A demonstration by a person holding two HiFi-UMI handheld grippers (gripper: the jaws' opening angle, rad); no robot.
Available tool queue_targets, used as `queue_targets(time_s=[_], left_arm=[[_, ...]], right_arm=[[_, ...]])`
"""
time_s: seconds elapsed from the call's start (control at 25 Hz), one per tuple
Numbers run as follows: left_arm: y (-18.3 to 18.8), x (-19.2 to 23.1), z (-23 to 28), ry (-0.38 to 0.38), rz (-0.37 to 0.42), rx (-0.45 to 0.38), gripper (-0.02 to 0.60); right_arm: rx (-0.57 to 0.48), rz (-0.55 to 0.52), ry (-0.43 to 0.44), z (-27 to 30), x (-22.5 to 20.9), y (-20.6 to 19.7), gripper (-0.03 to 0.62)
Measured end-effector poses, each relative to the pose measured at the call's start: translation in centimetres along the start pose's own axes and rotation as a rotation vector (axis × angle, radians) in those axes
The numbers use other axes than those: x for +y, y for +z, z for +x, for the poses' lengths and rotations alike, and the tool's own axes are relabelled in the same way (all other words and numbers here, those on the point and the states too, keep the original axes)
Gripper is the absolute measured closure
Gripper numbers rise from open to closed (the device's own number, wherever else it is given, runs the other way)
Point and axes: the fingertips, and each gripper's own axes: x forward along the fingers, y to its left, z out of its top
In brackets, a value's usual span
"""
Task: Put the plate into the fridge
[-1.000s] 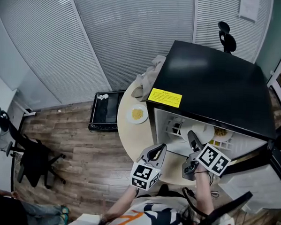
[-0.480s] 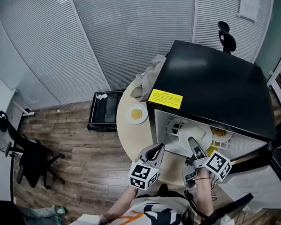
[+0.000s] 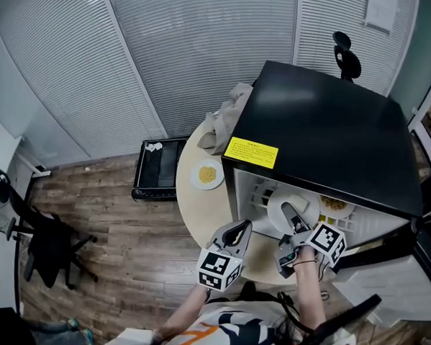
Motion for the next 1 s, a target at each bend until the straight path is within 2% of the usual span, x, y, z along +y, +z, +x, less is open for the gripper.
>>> queue_targets(time_s=[0.44, 1.0], left_arm=[[0.0, 0.3, 0.4, 0.008, 0.001, 0.008, 0.569], [0.6, 0.0, 0.1, -0.004, 0.004, -0.017, 0.569]], right_arm=[[-0.053, 0.118, 0.026, 3.1, 0.0, 2.1, 0.304], [-0.048, 0.059, 0.001, 0.1, -1.0, 1.5, 0.298]])
